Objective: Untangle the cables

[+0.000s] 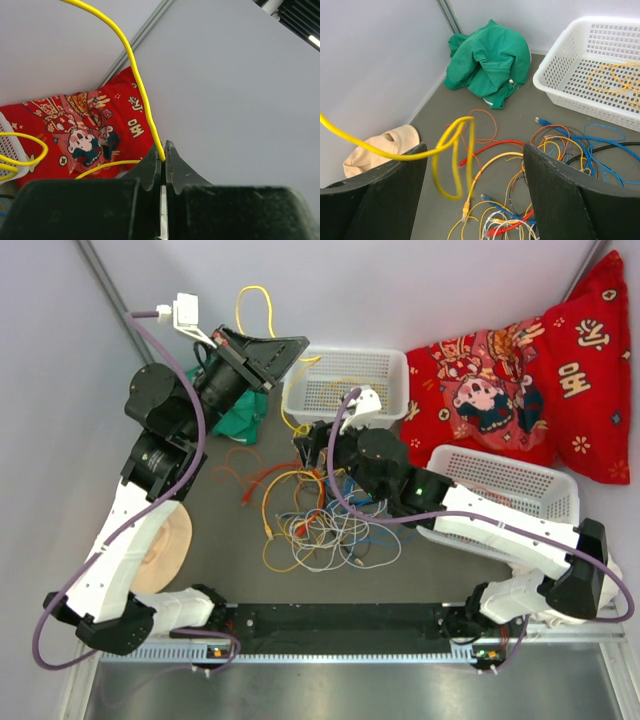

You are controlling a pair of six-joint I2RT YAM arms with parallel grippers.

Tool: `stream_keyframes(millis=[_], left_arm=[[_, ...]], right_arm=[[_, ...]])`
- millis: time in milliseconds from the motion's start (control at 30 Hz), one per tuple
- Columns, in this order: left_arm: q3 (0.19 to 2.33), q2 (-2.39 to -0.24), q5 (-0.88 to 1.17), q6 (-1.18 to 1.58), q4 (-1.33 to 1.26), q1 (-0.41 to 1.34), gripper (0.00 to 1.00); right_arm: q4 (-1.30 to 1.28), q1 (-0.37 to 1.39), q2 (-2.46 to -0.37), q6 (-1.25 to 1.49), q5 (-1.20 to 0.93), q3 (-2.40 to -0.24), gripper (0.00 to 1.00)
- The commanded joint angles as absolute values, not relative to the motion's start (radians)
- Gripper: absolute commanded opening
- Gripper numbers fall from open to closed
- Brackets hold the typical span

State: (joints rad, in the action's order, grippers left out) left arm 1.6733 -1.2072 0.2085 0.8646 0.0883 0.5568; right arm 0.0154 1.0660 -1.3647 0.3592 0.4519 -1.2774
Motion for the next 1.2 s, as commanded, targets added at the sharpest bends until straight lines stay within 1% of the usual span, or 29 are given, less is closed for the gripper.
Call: stream_keyframes(millis=[0,67,100,167,200,267,300,333,433,533,567,733,800,833,1167], left_arm=[[1.692,-1.184,0.204,0.859,0.064,0.569,0.00],[1.692,-1.184,0.204,0.859,0.064,0.572,0.00],[1.692,-1.184,0.204,0.859,0.066,0.574,0.00],[1.689,-1.181,0.203,0.856,0.067,0.574,0.00],[1.687,-1.180,0.199,0.854,0.067,0.574,0.00],[1.689,-1.177,0.186,0.839,0.077,0.575,0.00],[1.690,-1.177,0.177,0.830,0.081,0.574,0.00],[1.695,-1.172,0.143,0.819,0.087,0.575,0.00],[1.729,-1.173,0.071,0.782,0.113,0.574,0.00],[1.798,-1.201,0.052,0.749,0.117,0.574,0.00],[1.842,-1.210,0.043,0.735,0.123,0.574,0.00],[1.925,-1.241,0.012,0.706,0.126,0.575,0.00],[1.943,-1.249,0.009,0.690,0.126,0.574,0.00],[1.963,-1.256,-0.024,0.686,0.127,0.574,0.00],[2.086,-1.328,-0.032,0.669,0.126,0.574,0.00]], right_arm=[[0.066,1.075,-1.373,0.344,0.454,-1.296,0.76],[0.067,1.077,-1.379,0.347,0.449,-1.296,0.72],[0.069,1.077,-1.379,0.348,0.449,-1.293,0.61],[0.072,1.077,-1.373,0.348,0.457,-1.286,0.45],[0.072,1.077,-1.370,0.347,0.460,-1.282,0.32],[0.064,1.077,-1.355,0.347,0.471,-1.267,0.20],[0.057,1.077,-1.347,0.356,0.480,-1.261,0.06],[0.026,1.077,-1.339,0.368,0.506,-1.253,0.00],[-0.023,1.077,-1.283,0.408,0.576,-1.186,0.00],[-0.055,1.062,-1.214,0.452,0.620,-1.088,0.00],[-0.086,1.055,-1.195,0.468,0.627,-1.048,0.00],[-0.139,1.008,-1.088,0.526,0.647,-0.928,0.00],[-0.172,0.988,-1.059,0.546,0.647,-0.911,0.00],[-0.182,0.983,-1.051,0.552,0.649,-0.893,0.00],[-0.227,0.948,-0.996,0.601,0.647,-0.813,0.00]])
